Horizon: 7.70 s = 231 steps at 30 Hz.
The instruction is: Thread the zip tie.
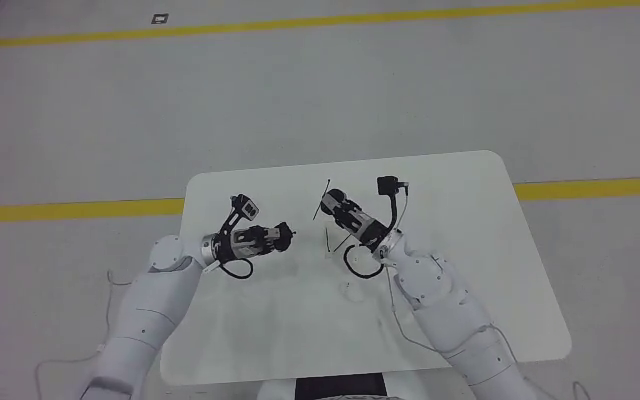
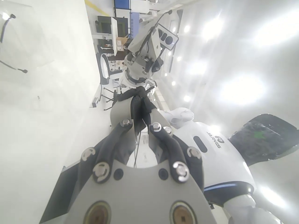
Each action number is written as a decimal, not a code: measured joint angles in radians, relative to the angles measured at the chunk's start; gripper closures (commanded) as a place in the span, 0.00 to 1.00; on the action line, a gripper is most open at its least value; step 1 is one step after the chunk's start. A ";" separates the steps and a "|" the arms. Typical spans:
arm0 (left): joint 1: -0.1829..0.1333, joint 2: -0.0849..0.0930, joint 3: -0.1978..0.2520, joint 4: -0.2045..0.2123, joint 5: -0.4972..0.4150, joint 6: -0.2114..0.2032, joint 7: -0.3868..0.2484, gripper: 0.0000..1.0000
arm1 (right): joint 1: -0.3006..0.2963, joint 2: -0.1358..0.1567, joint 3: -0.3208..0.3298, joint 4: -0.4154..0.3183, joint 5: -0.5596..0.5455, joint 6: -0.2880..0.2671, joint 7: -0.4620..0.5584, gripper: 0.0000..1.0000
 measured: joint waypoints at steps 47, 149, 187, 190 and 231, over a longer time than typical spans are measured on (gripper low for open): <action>-0.021 -0.017 0.078 -0.019 0.017 0.000 0.149 1.00 | -0.150 -0.027 -0.155 -0.167 -0.378 0.324 -0.375 1.00; -0.021 -0.018 0.077 -0.020 0.016 0.000 0.151 1.00 | -0.128 -0.047 -0.190 -0.134 -0.485 0.323 -0.311 1.00; -0.008 -0.016 0.070 -0.041 -0.035 0.047 0.158 1.00 | -0.165 -0.039 -0.120 -0.150 -0.480 0.308 -0.394 0.00; -0.009 -0.012 0.055 -0.027 -0.077 0.076 0.135 1.00 | -0.169 -0.033 -0.110 -0.151 -0.542 0.278 -0.426 0.00; 0.001 0.007 0.009 -0.028 -0.272 0.387 0.094 1.00 | 0.019 0.081 -0.353 0.063 -1.170 0.598 -0.727 0.00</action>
